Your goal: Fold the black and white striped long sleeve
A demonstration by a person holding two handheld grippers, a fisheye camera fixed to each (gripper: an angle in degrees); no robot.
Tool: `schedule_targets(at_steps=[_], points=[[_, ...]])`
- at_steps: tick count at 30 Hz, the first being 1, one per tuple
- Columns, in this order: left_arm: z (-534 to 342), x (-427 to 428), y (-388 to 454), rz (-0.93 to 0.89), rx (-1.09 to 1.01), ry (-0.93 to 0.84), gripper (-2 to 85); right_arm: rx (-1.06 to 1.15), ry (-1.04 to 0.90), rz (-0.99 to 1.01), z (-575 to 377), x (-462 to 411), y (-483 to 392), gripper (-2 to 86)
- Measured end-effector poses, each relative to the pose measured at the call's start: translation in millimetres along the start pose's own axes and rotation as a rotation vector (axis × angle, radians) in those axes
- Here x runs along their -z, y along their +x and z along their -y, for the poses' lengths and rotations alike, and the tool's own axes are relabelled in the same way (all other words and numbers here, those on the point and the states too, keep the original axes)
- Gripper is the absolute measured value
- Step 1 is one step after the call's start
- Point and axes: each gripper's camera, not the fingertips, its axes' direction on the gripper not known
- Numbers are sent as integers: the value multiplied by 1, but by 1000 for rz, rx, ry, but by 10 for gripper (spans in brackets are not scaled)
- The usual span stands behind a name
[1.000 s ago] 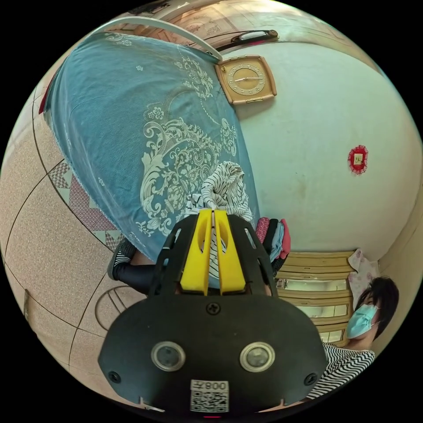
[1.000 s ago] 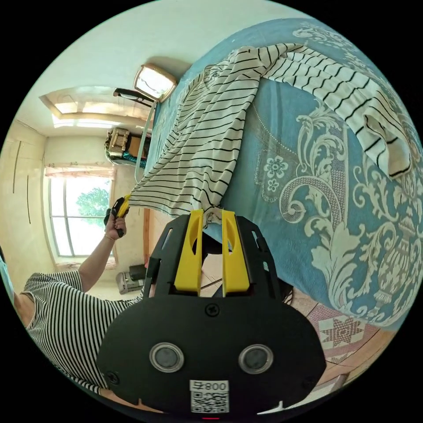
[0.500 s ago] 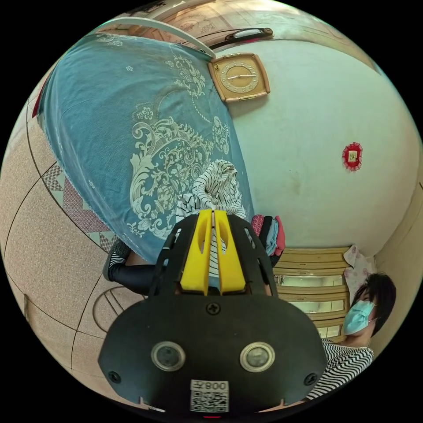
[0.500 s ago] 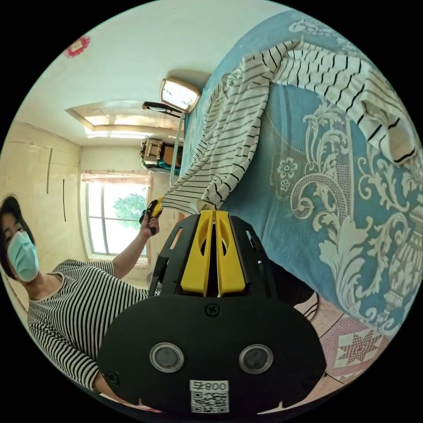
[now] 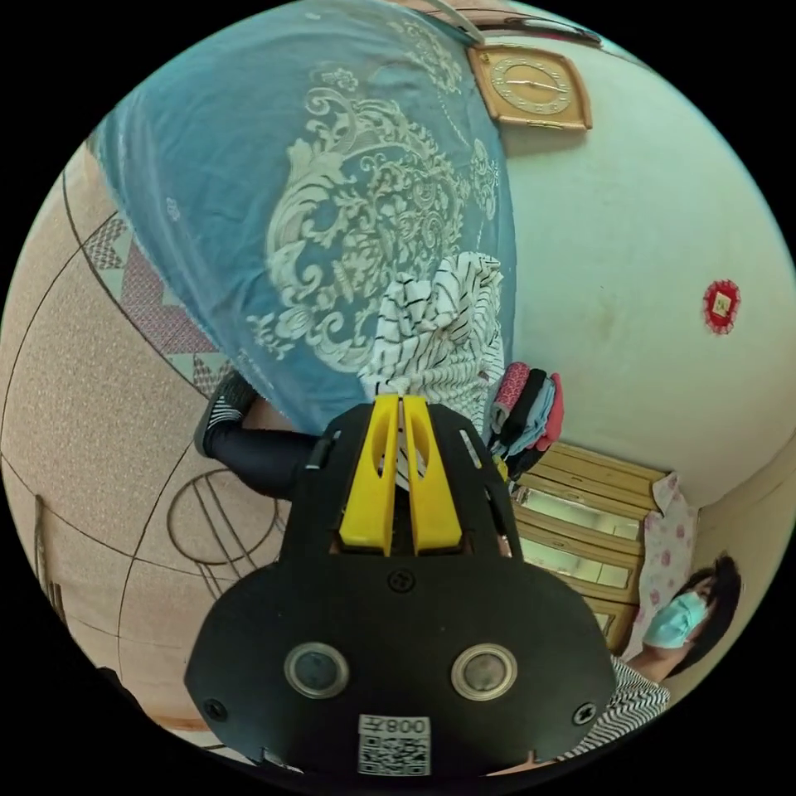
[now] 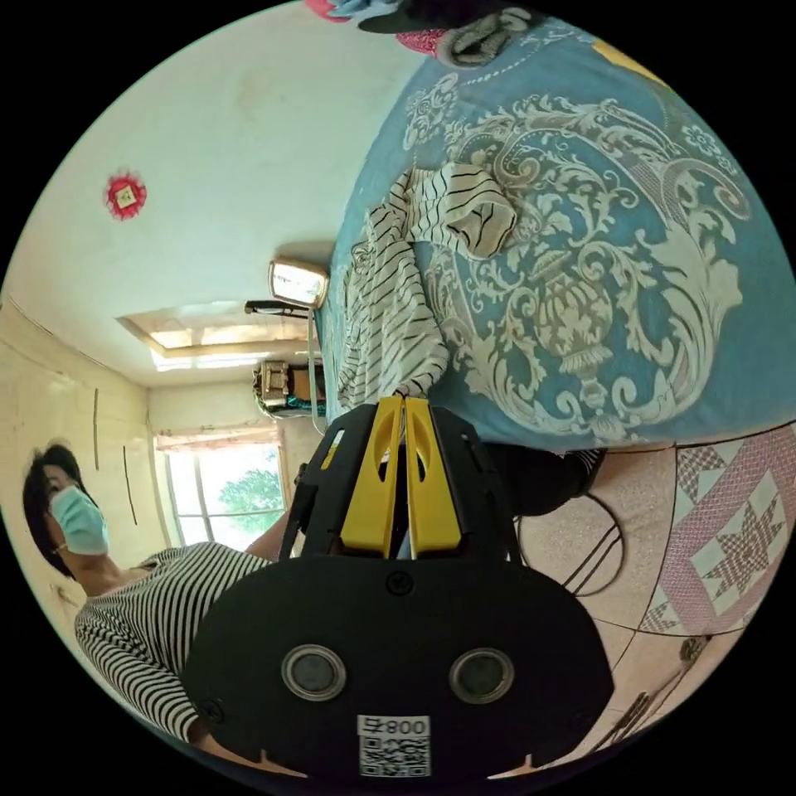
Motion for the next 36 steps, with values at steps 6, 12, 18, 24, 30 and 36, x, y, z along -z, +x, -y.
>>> schedule_targets(at_steps=[6, 12, 18, 24, 30, 36], points=[[126, 15, 310, -98, -467, 217, 6, 302, 154, 74, 169, 59, -182, 1], [71, 116, 559, -159, -942, 449, 6, 786, 337, -54, 162, 159, -433, 2], [-19, 158, 553, -179, -1114, 400, 8, 926, 435, 22, 59, 214, -447, 2], [-67, 121, 383, 44, -997, 179, 8, 749, 243, -25, -30, 173, -311, 2], [-57, 33, 140, 132, -466, -21, 8, 239, 14, -86, -52, 68, -101, 2], [-91, -8, 69, 294, -354, -99, 9, -20, -84, -140, -75, 19, -8, 2]])
